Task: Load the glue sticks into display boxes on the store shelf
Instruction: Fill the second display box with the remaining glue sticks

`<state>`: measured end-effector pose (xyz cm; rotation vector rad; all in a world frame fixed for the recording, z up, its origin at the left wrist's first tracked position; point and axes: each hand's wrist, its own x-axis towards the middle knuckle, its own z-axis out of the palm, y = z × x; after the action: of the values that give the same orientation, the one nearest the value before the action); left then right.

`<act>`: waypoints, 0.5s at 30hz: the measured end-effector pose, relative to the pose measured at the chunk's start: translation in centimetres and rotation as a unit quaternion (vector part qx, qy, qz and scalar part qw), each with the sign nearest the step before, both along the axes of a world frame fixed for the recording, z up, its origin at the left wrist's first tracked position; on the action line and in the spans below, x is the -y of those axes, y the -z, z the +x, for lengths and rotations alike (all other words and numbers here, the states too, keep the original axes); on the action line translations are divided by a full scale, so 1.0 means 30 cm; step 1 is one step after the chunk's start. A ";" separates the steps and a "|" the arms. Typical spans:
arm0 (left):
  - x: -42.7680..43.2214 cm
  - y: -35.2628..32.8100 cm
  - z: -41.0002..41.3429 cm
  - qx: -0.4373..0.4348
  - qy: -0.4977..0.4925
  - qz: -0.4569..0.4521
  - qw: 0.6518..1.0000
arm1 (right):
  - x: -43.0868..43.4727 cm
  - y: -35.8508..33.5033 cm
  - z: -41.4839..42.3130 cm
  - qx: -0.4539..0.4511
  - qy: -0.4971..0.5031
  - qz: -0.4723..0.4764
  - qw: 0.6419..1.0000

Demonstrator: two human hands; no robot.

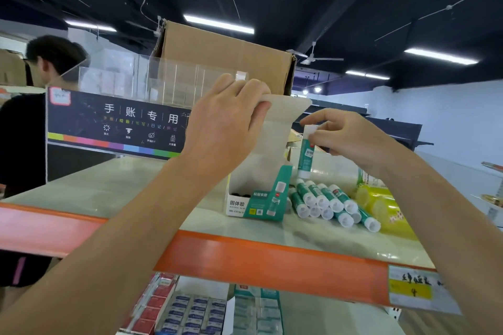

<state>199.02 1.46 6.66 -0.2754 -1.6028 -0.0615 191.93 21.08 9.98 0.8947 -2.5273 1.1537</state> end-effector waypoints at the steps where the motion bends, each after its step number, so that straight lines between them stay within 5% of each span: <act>1: -0.001 -0.003 -0.001 0.004 0.004 0.004 1.000 | -0.003 0.000 0.027 -0.016 -0.008 -0.011 1.000; 9: 0.010 -0.013 -0.002 0.022 0.032 0.041 0.998 | 0.027 0.012 0.139 -0.078 -0.062 -0.100 0.990; 15: 0.037 -0.036 0.000 0.045 0.067 0.074 0.994 | 0.106 0.088 0.148 -0.162 -0.053 -0.058 0.984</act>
<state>199.04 0.35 7.76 -0.2669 -1.6588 -0.2995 196.38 17.88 7.32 1.0983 -2.1539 1.0732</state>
